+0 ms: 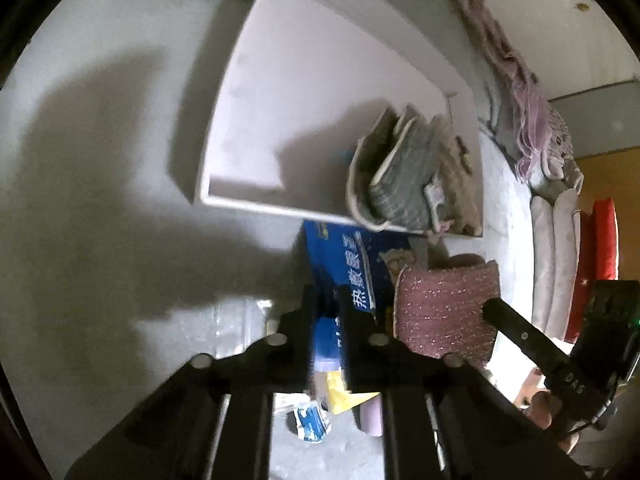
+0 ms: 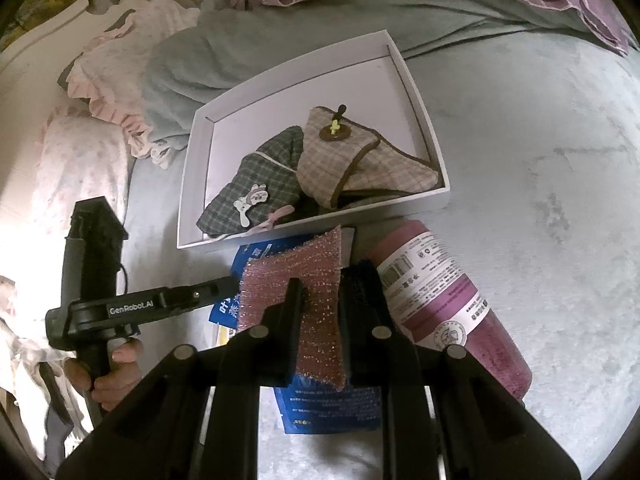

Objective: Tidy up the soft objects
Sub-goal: 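Lift the blue packet with the left tool while the right tool lifts the pink pad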

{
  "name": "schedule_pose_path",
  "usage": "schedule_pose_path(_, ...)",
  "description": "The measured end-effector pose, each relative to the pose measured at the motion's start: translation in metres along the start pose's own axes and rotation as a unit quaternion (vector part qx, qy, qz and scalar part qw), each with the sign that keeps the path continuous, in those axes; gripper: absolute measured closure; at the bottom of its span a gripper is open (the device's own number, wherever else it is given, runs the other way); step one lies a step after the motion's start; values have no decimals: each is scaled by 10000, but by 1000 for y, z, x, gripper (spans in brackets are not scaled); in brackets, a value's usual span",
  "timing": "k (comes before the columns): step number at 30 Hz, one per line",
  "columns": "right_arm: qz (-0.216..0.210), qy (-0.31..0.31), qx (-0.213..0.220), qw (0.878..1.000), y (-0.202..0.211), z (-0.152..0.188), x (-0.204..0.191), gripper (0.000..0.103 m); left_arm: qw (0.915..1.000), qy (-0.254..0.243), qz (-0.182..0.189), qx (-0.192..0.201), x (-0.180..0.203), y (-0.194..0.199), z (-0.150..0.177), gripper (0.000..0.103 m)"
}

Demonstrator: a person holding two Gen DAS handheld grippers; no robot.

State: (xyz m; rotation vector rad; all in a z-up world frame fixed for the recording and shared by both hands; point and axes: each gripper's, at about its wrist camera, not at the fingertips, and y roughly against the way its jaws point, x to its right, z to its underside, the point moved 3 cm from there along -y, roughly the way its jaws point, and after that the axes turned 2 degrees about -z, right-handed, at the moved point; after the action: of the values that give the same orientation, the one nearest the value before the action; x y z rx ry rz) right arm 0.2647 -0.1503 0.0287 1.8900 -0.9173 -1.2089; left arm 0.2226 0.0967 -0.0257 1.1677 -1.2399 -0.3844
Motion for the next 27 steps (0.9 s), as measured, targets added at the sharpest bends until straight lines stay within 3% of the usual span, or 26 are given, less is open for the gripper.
schedule_pose_path(9, -127, 32, 112, 9999, 9, 2, -3, 84, 9972, -358, 67, 660, 21, 44, 7, 101)
schedule_pose_path(18, -322, 112, 338, 9988, 28, 5, -15, 84, 9871, -752, 530, 1312, 38, 87, 17, 103)
schedule_pose_path(20, -405, 124, 395, 9983, 31, 5, -17, 84, 9832, -789, 701, 1486, 38, 93, 17, 103)
schedule_pose_path(27, -586, 1, 995, 9933, 47, -1, -19, 89, 9573, -847, 1222, 2478, 34, 105, 5, 103)
